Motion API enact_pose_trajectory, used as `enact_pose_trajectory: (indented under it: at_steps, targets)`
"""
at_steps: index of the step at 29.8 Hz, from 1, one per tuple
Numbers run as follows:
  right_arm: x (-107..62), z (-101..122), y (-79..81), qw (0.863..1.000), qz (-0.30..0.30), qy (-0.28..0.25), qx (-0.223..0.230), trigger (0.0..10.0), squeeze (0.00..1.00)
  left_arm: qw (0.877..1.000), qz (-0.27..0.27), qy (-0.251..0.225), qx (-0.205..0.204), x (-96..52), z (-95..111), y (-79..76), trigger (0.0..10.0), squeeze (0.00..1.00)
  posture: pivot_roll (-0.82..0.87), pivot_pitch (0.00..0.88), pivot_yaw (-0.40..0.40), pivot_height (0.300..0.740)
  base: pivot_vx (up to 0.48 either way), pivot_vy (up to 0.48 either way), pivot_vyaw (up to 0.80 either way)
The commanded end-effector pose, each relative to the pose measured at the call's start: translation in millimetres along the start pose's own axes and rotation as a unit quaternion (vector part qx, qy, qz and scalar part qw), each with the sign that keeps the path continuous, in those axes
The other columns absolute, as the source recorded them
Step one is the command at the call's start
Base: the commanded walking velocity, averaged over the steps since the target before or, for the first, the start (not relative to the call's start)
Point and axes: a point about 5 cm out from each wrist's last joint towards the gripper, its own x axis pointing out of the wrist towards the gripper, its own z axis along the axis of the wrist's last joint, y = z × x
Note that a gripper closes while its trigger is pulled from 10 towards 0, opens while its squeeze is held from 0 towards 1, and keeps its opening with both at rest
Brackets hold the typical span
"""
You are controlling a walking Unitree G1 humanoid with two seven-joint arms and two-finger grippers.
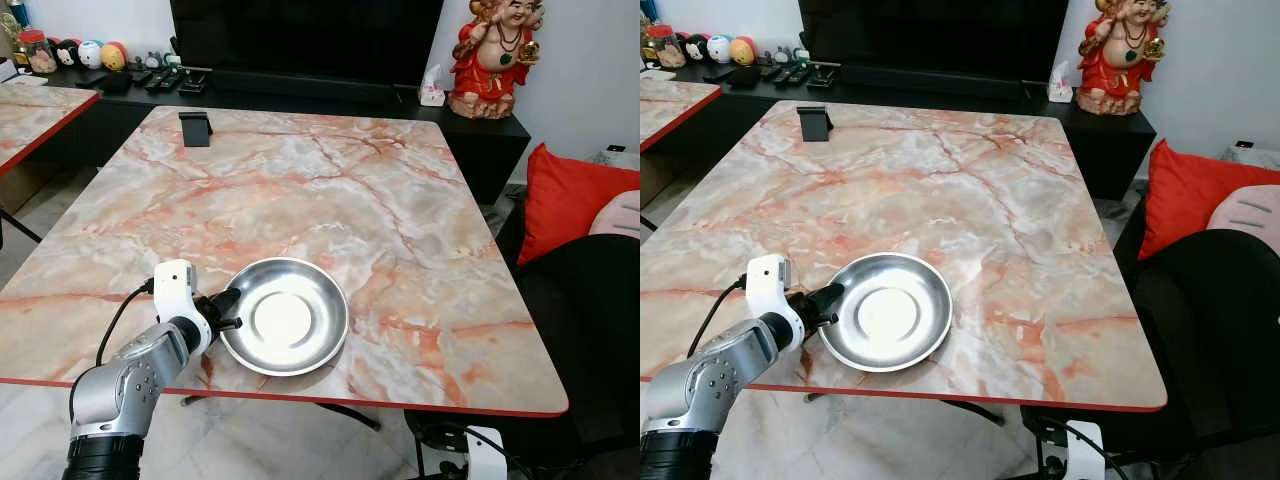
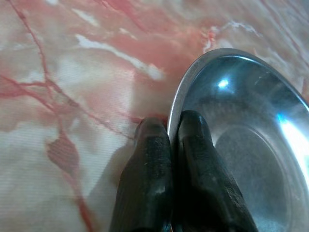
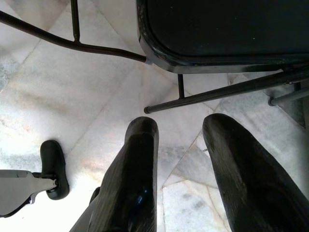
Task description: Setting the table
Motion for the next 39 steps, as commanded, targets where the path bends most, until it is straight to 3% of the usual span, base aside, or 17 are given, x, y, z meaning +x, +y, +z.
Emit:
enact_pose_trajectory:
  at_steps: [1, 2, 14, 16, 18, 22, 25, 28, 29, 32, 35, 39]
  targets:
    - [-0.3, 0.0, -2.7, 1.000, -0.004, 0.002, 0.002, 10.0, 0.00, 0.999, 0.020, 0.027, 0.012, 0.8, -9.2, 5.3, 10.0, 0.35, 0.14, 0.000, -0.070, 0.740, 0.000, 0.000, 0.00]
    - [-0.3, 0.0, -2.7, 1.000, -0.003, 0.002, 0.002, 10.0, 0.00, 0.999, 0.018, 0.027, 0.012, 1.2, -9.2, 4.3, 10.0, 0.69, 0.14, 0.000, -0.070, 0.740, 0.000, 0.000, 0.00]
    - [-0.4, -0.8, -2.3, 1.000, -0.005, 0.002, 0.004, 10.0, 0.00, 0.999, 0.017, 0.019, 0.019, 3.2, -5.1, 1.0, 10.0, 0.68, 0.14, 0.000, -0.066, 0.740, 0.000, 0.000, 0.00]
    - [-0.4, -0.8, -2.3, 1.000, -0.006, 0.002, 0.005, 10.0, 0.00, 1.000, 0.020, 0.004, 0.020, 2.8, 0.5, 0.8, 10.0, 0.63, 0.14, 0.000, -0.066, 0.740, 0.000, 0.000, 0.00]
    - [-0.4, -1.0, -2.4, 1.000, -0.006, 0.002, 0.005, 10.0, 0.00, 0.999, 0.019, -0.036, 0.025, 1.0, 16.5, 0.2, 10.0, 0.00, 0.14, 0.000, -0.066, 0.740, 0.000, 0.000, 0.00]
    - [-0.5, -1.5, -2.5, 1.000, -0.007, 0.002, 0.006, 10.0, 0.00, 0.994, 0.017, -0.098, 0.055, -3.1, 41.8, -2.0, 10.0, 0.00, 0.14, 0.000, -0.066, 0.740, 0.000, 0.000, 0.00]
    - [-0.5, -1.5, -2.7, 1.000, -0.008, 0.002, 0.005, 10.0, 0.00, 0.983, 0.028, -0.153, 0.094, -6.3, 58.9, -6.0, 10.0, 0.00, 0.14, 0.000, -0.067, 0.740, 0.000, 0.000, 0.00]
    - [-0.6, -1.3, -2.9, 1.000, -0.010, 0.000, 0.008, 10.0, 0.00, 0.974, 0.034, -0.196, 0.107, -9.4, 67.8, -10.4, 10.0, 0.00, 0.14, 0.000, -0.065, 0.740, 0.000, 0.000, 0.00]
    - [-0.6, -1.3, -2.9, 1.000, -0.010, 0.000, 0.008, 10.0, 0.00, 0.974, 0.034, -0.196, 0.107, -9.4, 67.8, -10.4, 10.0, 0.00, 0.14, 0.000, -0.065, 0.740, 0.000, 0.000, 0.00]
    - [-0.7, -0.7, -3.8, 1.000, -0.019, -0.006, 0.016, 10.0, 0.00, 0.946, 0.038, -0.230, 0.224, -9.8, 60.3, -25.5, 10.0, 0.00, 0.14, 0.000, -0.068, 0.740, 0.000, 0.000, 0.00]
    - [-0.7, -0.3, -4.1, 0.999, -0.025, -0.010, 0.024, 10.0, 0.00, 0.936, 0.044, -0.236, 0.258, -7.8, 49.8, -31.1, 10.0, 0.00, 0.13, 0.000, -0.065, 0.740, 0.000, 0.000, 0.00]
    - [-1.0, 0.0, -5.2, 0.998, -0.038, -0.017, 0.039, 10.0, 0.00, 0.928, 0.059, -0.250, 0.268, -5.8, 48.3, -31.7, 10.0, 0.00, 0.13, 0.000, -0.065, 0.740, 0.000, 0.000, 0.00]
